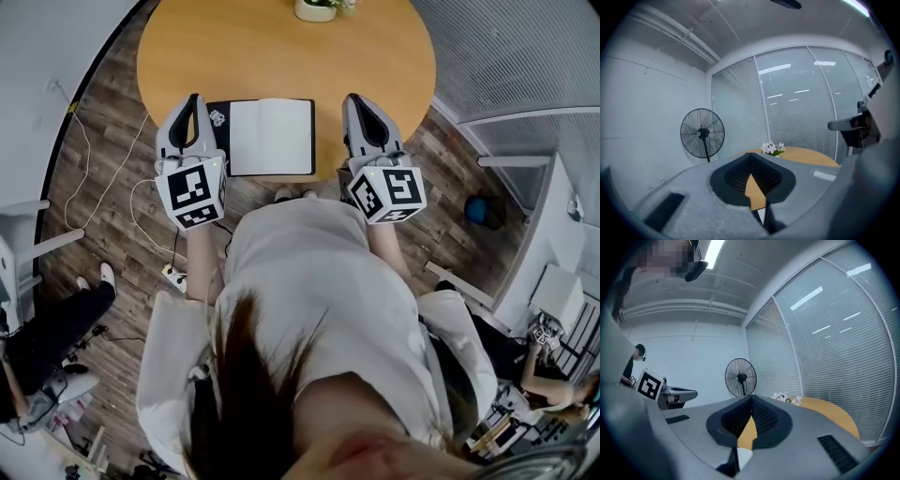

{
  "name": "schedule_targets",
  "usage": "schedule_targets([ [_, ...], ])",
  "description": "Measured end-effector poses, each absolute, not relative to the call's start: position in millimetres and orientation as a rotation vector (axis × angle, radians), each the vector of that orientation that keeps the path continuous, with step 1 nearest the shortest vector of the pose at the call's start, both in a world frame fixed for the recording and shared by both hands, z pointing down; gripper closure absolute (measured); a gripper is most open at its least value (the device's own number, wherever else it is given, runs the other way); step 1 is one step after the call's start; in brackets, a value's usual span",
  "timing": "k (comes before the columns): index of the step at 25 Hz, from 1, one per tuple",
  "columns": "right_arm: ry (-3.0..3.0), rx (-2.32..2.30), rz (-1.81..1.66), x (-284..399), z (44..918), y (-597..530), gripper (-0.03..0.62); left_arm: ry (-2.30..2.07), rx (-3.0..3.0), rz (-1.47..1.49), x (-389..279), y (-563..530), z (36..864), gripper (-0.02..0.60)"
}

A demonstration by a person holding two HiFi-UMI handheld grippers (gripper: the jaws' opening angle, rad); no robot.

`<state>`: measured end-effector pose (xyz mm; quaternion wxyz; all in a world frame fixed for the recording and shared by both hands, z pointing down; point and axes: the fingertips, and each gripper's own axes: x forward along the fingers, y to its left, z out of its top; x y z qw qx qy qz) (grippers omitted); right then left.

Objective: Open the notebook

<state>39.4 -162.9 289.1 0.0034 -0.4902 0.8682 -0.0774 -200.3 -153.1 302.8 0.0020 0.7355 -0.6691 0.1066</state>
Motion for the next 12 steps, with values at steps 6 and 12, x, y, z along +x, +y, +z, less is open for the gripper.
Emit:
schedule_targets([
  [6,2.702,-1.541,-0.224,42.2,278.9,-158.8,0.592,-2.066,2.401,0.255,-173.9,-149.4,273.9,0.565],
  [12,2.687,-1.540,-0.199,46.7,269.6,-151.9,0.592,-1.998,2.489,0.219,-144.5,-141.0,261.0,0.565],
])
